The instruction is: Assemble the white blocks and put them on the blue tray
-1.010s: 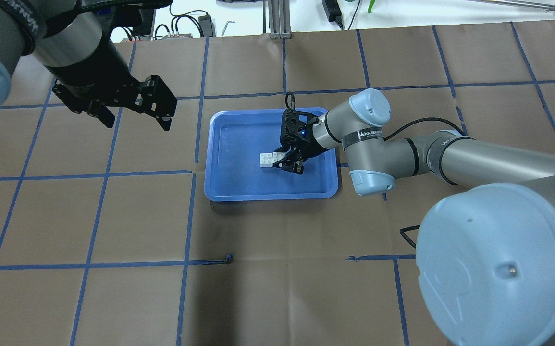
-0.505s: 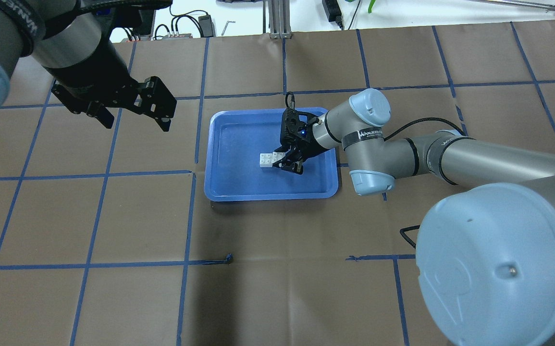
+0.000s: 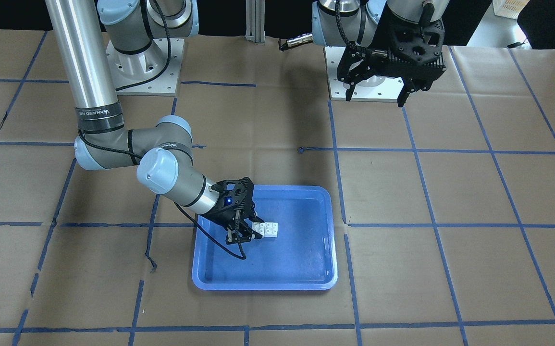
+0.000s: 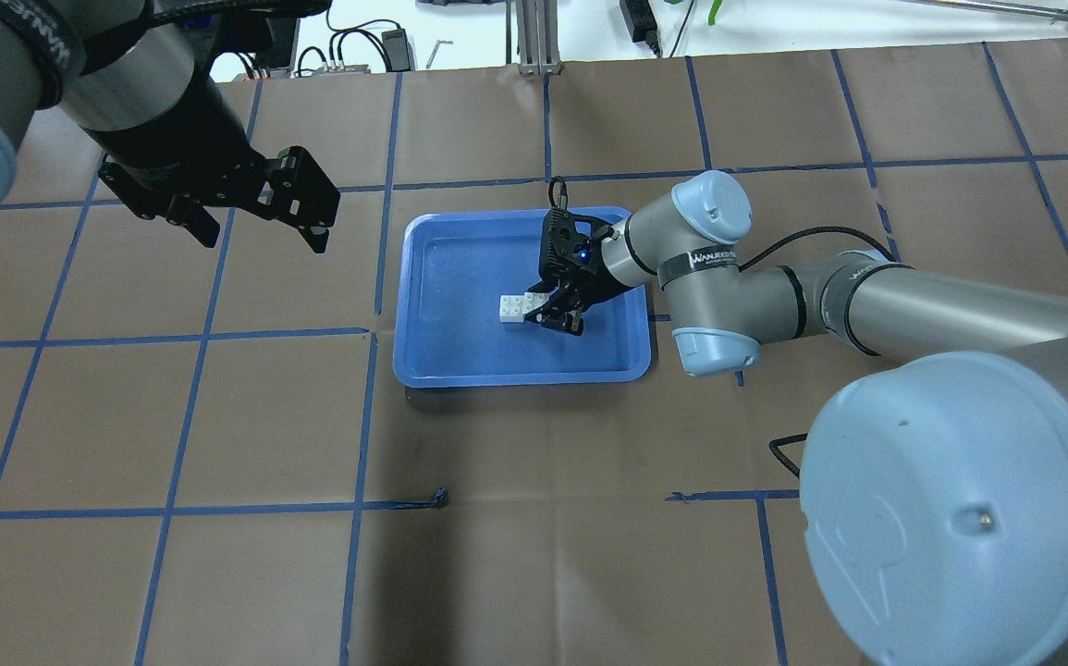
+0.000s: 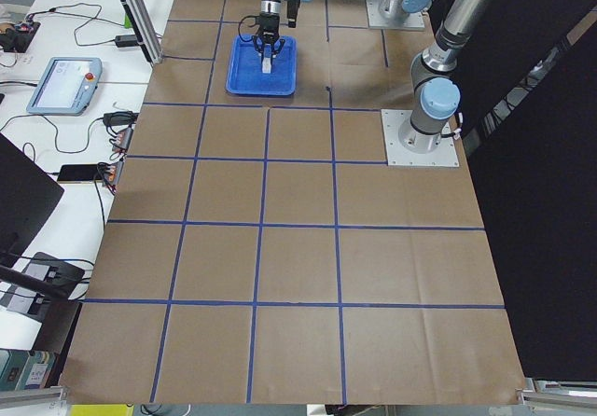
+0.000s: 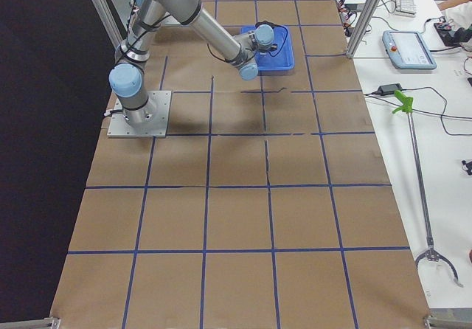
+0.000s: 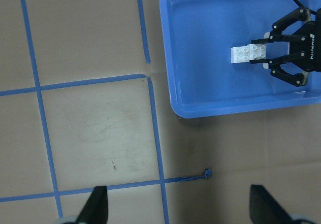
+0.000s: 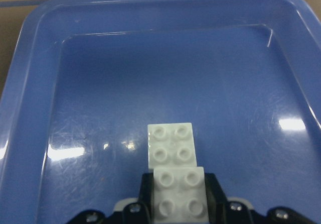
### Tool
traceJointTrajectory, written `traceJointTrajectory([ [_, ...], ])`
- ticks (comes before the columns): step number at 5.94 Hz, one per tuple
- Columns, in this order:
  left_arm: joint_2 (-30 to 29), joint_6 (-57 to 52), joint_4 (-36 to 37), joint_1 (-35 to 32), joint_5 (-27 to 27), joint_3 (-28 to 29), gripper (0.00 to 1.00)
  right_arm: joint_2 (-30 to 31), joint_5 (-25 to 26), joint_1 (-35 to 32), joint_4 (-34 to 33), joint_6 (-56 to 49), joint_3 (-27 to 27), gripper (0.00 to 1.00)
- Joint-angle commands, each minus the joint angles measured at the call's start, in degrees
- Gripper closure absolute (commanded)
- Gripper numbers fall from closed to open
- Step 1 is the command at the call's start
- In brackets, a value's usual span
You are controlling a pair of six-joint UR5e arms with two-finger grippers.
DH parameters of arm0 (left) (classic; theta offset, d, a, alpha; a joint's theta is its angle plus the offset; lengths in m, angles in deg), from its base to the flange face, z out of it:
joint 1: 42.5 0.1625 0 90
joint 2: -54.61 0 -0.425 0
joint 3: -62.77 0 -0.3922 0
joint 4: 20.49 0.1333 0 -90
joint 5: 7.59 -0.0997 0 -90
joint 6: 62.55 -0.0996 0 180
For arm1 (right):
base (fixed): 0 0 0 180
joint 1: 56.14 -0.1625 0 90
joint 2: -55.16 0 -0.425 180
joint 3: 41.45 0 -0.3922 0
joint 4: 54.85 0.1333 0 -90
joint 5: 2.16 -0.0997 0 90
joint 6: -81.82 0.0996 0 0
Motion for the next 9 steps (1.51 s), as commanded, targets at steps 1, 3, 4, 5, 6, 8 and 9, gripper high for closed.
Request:
traceJointTrajectory([
  [1,0.03,0.02,-0.04,0.00,-0.01,0.00,0.01,-0.02,-0.11,0.00,0.00,0.00,0.00,0.49],
  [3,0.11,0.02,-0.04,0.00,-0.01,0.00,0.01,-0.02,-0.20,0.00,-0.09,0.00,-0.09,0.49],
  [4,0.11,0.02,-0.13,0.00,-0.01,0.00,0.01,-0.02,-0.20,0.00,-0.09,-0.09,-0.09,0.49],
  [5,0.11,0.02,-0.13,0.09,-0.01,0.00,0.01,-0.02,-0.20,0.00,-0.26,-0.18,-0.17,0.50],
  [6,0.20,0.02,-0.04,0.09,-0.01,-0.08,0.01,-0.02,-0.20,0.00,-0.53,-0.09,-0.18,0.49],
  [8,0.11,0.02,-0.04,0.00,0.08,-0.08,0.01,0.32,-0.03,0.09,-0.35,2.35,-0.35,0.01],
  [9,0.20,0.02,-0.04,0.00,0.08,-0.08,0.01,1.63,1.11,0.52,-0.27,10.11,-0.70,0.00],
])
